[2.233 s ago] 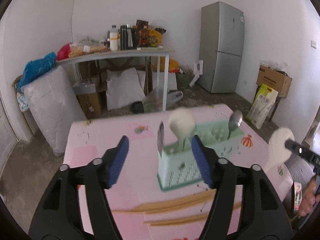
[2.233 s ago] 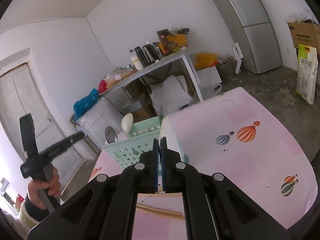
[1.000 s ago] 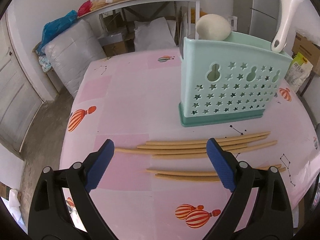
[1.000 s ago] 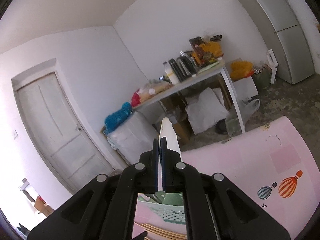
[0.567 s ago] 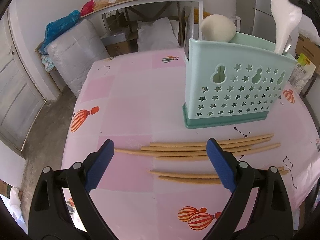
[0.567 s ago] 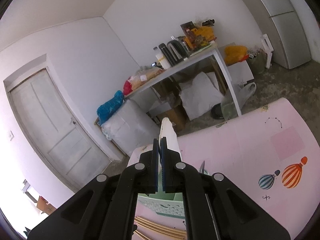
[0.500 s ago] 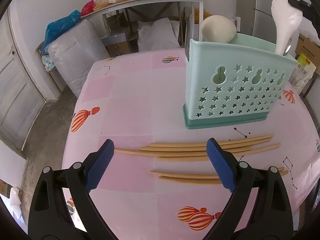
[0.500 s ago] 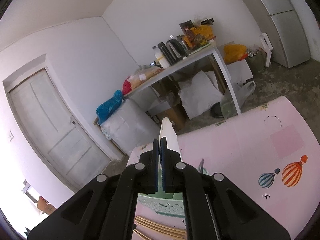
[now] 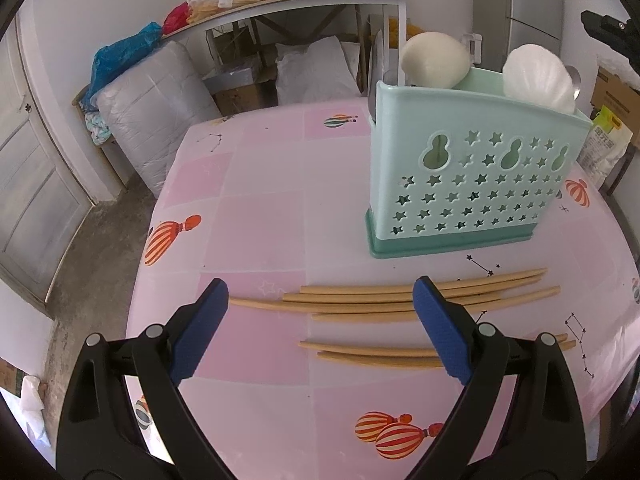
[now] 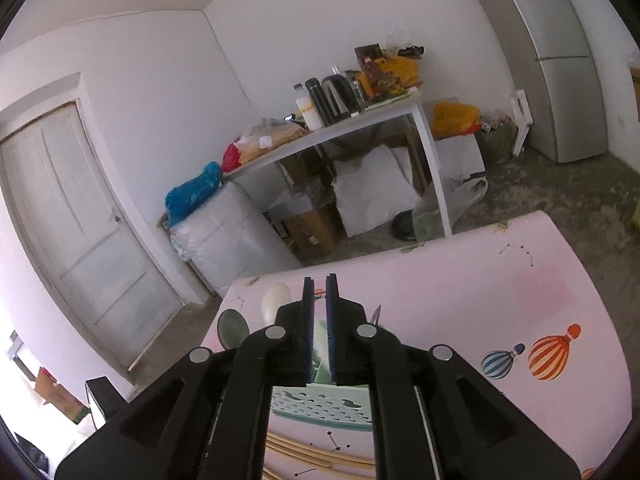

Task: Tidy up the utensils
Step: 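Lower the white rice paddle into the holder and open the right gripper, then reach the right gripper down to the wooden chopsticks beside the holder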

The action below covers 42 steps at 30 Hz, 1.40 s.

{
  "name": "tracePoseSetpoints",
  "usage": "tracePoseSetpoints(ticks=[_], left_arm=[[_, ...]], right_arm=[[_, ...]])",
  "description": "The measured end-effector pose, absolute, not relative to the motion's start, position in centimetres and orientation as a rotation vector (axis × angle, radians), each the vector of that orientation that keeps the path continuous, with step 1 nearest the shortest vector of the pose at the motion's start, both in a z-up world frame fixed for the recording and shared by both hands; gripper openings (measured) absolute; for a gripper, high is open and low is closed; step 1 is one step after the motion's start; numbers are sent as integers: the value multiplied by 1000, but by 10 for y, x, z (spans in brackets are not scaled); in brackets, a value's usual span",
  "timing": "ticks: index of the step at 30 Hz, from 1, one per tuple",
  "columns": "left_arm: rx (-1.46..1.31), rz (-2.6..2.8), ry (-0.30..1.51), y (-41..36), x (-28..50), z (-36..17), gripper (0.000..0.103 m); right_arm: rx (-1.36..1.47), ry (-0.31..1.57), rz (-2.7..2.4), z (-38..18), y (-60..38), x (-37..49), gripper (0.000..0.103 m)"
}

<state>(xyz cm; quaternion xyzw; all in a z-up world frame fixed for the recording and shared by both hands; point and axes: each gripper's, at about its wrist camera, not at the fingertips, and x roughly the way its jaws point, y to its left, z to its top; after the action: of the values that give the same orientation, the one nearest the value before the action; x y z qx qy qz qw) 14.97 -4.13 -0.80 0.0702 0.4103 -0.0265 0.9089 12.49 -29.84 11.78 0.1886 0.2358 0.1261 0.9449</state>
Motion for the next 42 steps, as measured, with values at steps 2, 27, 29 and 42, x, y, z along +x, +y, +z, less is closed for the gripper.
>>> tracePoseSetpoints(ticks=[2, 27, 29, 42], left_arm=[[144, -52, 846, -41, 149, -7, 89], [-85, -348, 919, 3, 89, -53, 91], [-104, -356, 907, 5, 87, -54, 92], [-113, -405, 879, 5, 79, -62, 94]], right_arm=[[381, 473, 251, 120, -298, 122, 11], [194, 966, 298, -16, -234, 82, 46], [175, 955, 301, -15, -229, 89, 46], [65, 1016, 271, -32, -214, 153, 46]])
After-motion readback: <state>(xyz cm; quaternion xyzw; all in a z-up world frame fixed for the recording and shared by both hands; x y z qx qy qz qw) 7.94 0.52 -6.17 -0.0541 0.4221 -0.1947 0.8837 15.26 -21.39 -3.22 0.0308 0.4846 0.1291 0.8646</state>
